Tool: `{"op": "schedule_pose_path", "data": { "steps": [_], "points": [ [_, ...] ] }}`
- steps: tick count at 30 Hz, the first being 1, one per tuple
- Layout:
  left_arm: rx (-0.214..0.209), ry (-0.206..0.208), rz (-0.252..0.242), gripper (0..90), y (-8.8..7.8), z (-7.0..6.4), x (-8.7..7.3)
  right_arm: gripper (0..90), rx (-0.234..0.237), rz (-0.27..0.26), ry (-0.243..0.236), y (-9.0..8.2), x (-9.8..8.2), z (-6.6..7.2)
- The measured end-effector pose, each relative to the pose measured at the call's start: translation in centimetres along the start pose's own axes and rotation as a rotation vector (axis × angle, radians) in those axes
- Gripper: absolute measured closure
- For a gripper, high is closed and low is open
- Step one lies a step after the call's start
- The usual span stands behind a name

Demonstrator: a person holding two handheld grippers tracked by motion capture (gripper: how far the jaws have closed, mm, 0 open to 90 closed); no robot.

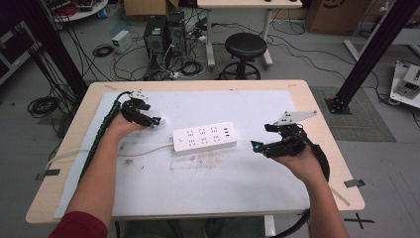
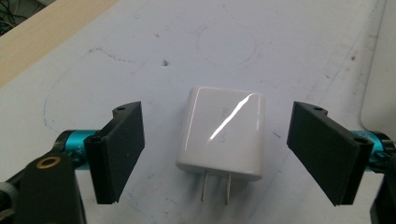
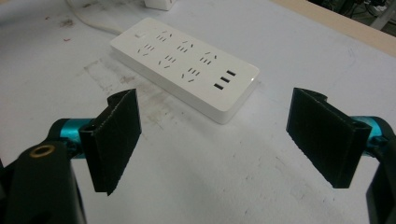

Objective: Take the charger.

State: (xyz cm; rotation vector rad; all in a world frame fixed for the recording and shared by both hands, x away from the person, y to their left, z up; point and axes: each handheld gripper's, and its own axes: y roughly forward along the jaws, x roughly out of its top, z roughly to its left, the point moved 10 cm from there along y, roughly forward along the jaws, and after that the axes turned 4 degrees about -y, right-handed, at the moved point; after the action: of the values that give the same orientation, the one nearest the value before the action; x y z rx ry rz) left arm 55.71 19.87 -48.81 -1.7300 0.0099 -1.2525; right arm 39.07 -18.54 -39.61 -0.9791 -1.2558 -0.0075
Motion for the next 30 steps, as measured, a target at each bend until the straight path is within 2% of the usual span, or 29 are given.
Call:
{"op": "schedule_pose_path", "data": {
  "steps": [11, 18, 30],
  "points": [
    [-0.023, 0.001, 0.033, 19.1, 1.2, -0.3, -0.9, 18.2, 0.004, 0.006, 0.000, 0.1, 0.2, 0.3],
    [-0.015, 0.004, 0.049, 20.0, 1.6, -0.2, -1.3, 18.2, 0.000, 0.002, -0.007, -0.2, 0.3, 0.2],
    [-0.021, 0.016, 0.066, 30.8, 1.8, -0.2, -1.6, 18.2, -0.002, 0.004, -0.008, -0.3, 0.4, 0.3]
  ]
}}
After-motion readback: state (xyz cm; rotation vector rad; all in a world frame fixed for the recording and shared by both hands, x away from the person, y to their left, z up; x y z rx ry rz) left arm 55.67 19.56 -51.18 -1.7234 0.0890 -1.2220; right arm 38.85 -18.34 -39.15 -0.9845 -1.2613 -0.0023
